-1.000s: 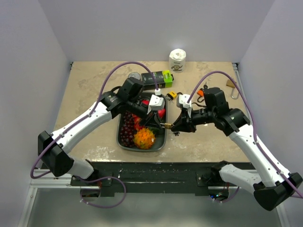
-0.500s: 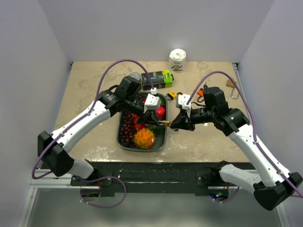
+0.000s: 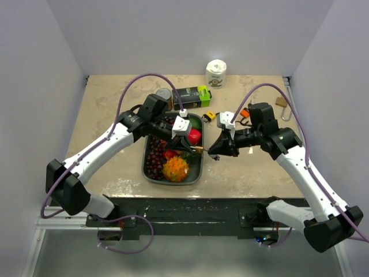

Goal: Lock with the key
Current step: Lock the lock.

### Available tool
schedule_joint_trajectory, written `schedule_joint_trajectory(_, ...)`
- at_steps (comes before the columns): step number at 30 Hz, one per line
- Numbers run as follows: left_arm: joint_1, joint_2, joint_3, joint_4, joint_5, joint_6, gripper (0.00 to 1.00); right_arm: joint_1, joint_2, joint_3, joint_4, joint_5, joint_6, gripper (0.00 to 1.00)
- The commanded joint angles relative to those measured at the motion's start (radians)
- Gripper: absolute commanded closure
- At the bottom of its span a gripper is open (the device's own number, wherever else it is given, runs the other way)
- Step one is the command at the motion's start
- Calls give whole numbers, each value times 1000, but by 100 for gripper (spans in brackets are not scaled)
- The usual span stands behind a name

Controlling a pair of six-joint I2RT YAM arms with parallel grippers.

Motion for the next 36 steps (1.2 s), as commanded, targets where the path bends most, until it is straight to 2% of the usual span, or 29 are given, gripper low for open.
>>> schedule_joint_trajectory(1,83,-46,-40,-202,-32,-6,100,-68,-51,38,-111,89,-16,100)
schedule_joint_trajectory(16,145,-55,-33,-196,14,-24,100,-72,-51,25,-53,90,60,100)
schedule_joint_trajectory(21,262,-38,-36,-104,76,-199,100,-71,-60,16,111,116,235,100)
schedule_joint_trajectory(22,306,-44,-43,-8,60,-253,100,-71,-62,3,145,122,265,100)
schedule_joint_trajectory(23,333,-56,-54,52,48,-394,100,-72,-63,-4,180,125,293,100)
schedule_joint_trajectory(25,432,-69,-100,231,1,-545,100,-71,-60,-17,255,147,359,100)
schedule_joint_trajectory(26,469,-73,-114,282,-24,-672,100,-72,-49,-19,284,147,379,100)
schedule_joint_trajectory(29,627,-61,-151,408,-87,-840,100,-71,-29,-25,363,139,434,100)
schedule_joint_trajectory(31,728,-43,-151,448,-146,-885,100,-69,-8,-24,398,135,449,100)
schedule_joint_trajectory(36,847,66,-116,473,-224,-965,100,-63,36,-7,455,136,483,100)
